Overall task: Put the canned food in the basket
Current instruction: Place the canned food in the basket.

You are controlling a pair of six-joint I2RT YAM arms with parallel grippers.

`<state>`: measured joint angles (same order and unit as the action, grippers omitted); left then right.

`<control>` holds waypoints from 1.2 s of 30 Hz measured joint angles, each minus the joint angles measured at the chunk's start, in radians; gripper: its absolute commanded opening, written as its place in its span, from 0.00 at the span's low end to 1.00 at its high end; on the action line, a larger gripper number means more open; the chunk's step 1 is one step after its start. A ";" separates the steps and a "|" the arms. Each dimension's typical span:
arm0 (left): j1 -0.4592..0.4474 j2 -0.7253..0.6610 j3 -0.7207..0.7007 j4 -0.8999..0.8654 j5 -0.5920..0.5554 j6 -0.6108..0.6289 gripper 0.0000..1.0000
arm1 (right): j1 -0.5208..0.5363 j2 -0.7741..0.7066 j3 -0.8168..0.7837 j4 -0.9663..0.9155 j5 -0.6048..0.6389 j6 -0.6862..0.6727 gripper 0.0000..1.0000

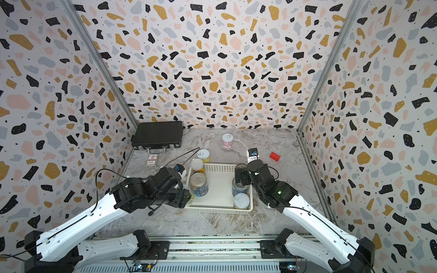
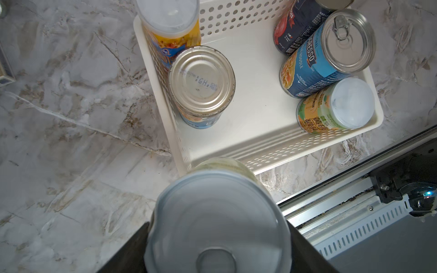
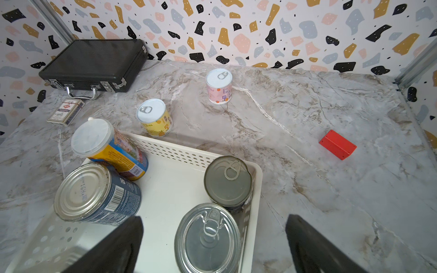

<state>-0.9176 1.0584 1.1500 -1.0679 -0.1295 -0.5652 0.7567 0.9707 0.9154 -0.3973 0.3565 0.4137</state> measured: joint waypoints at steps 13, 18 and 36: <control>0.000 0.143 -0.105 0.182 0.045 0.008 0.49 | -0.003 0.000 0.000 0.000 -0.011 0.006 1.00; 0.000 0.212 -0.118 0.245 0.042 0.022 0.49 | -0.003 0.000 0.000 0.000 -0.014 0.006 1.00; 0.002 0.300 -0.166 0.331 -0.071 0.029 0.43 | -0.005 0.000 0.000 0.000 -0.027 0.009 1.00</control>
<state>-0.9154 1.3582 0.9836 -0.7372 -0.2001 -0.5358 0.7517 0.9707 0.9154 -0.3973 0.3290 0.4225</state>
